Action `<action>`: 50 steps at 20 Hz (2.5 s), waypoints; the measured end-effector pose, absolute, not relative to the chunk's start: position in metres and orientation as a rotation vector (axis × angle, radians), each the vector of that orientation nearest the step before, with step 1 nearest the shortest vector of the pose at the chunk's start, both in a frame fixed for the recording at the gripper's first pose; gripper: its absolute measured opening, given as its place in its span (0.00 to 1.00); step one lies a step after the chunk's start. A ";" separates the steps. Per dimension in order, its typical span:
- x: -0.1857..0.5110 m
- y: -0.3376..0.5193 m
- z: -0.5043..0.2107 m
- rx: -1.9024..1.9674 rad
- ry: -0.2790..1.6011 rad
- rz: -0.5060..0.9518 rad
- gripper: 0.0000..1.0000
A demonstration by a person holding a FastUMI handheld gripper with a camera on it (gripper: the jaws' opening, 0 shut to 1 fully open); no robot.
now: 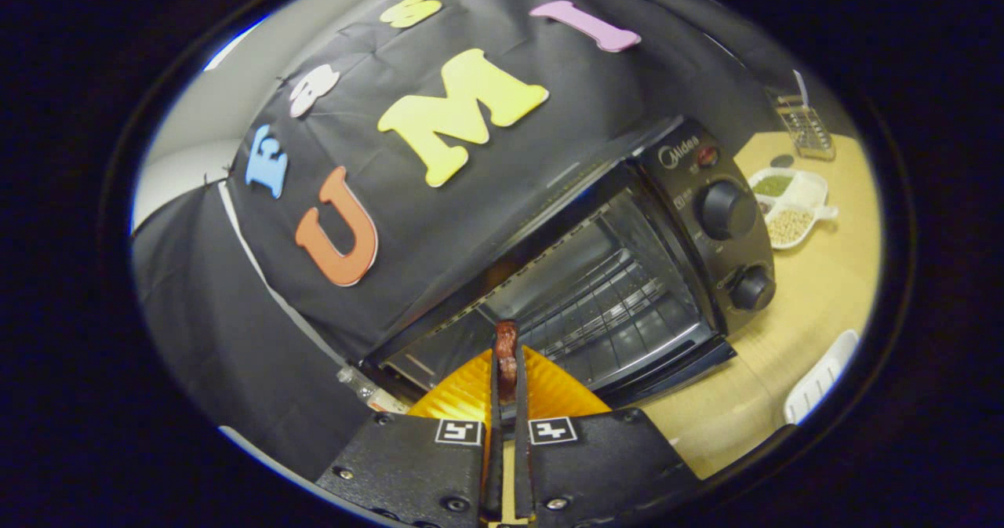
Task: Open the toaster oven, put the food inside, and close the toaster oven door.
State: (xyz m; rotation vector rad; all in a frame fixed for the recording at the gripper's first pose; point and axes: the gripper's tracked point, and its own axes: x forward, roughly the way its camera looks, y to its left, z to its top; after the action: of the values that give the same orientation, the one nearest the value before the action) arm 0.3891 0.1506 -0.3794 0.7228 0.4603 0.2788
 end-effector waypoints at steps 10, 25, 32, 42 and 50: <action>0.415 0.095 -0.407 0.419 0.492 0.066 0.34; 0.243 0.113 -0.422 -0.015 0.568 0.112 0.94; 0.196 0.130 -0.436 -0.019 0.601 0.101 0.95; 0.182 0.128 -0.475 -0.008 0.757 0.086 0.95; 0.204 0.133 -0.467 0.072 0.706 0.120 0.96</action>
State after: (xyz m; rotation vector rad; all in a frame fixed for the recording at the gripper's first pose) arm 0.2037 0.1327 -0.4672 0.0715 0.7057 0.1198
